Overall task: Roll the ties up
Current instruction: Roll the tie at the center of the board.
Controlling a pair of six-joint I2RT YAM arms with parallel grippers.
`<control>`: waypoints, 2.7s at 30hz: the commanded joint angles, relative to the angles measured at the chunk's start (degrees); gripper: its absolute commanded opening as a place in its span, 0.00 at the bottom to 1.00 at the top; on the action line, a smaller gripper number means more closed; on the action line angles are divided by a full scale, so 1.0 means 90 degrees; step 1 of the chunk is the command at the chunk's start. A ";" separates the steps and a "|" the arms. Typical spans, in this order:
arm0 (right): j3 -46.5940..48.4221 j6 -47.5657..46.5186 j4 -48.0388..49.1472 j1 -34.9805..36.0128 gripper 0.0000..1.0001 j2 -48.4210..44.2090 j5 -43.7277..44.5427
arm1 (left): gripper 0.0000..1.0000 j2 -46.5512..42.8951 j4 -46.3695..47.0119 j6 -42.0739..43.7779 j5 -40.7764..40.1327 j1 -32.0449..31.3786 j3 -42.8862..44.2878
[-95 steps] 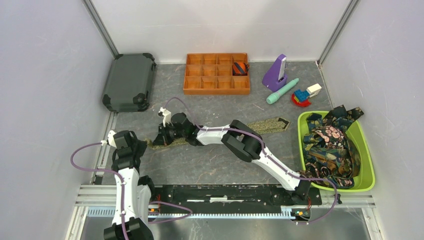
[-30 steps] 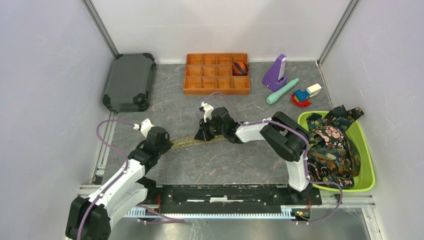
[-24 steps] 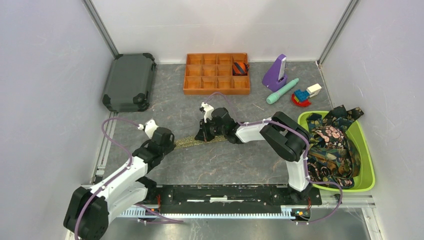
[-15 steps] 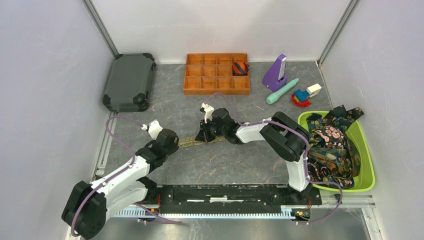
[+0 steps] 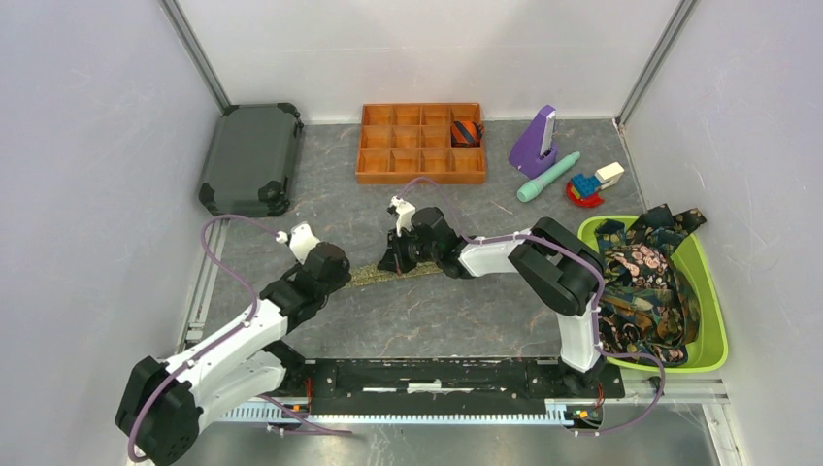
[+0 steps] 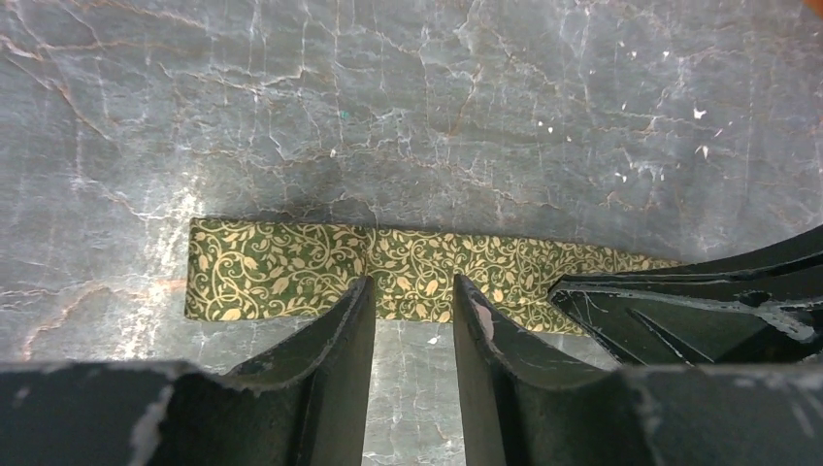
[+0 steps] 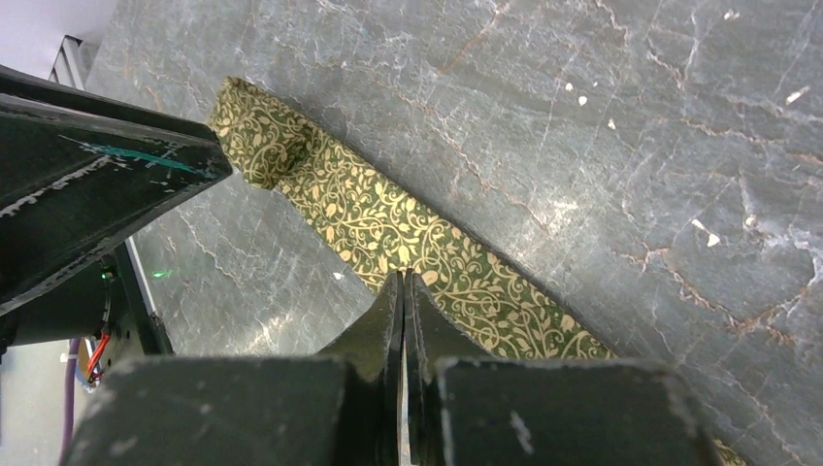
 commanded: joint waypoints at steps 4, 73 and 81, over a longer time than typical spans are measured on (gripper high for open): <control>0.0347 0.0009 0.0121 0.0094 0.01 -0.0421 -0.0117 | 0.40 -0.0515 -0.1172 -0.0067 -0.0999 -0.0053 0.0673; 0.1943 0.0726 -0.0787 0.1030 0.08 0.1343 0.0631 | 0.48 -0.1489 -0.0297 -0.0686 0.1073 0.2076 -0.1147; 0.1912 0.0728 -0.0787 0.1001 0.08 0.1359 0.0599 | 0.40 -0.0920 -0.0052 -0.0821 0.0926 0.2068 -0.1204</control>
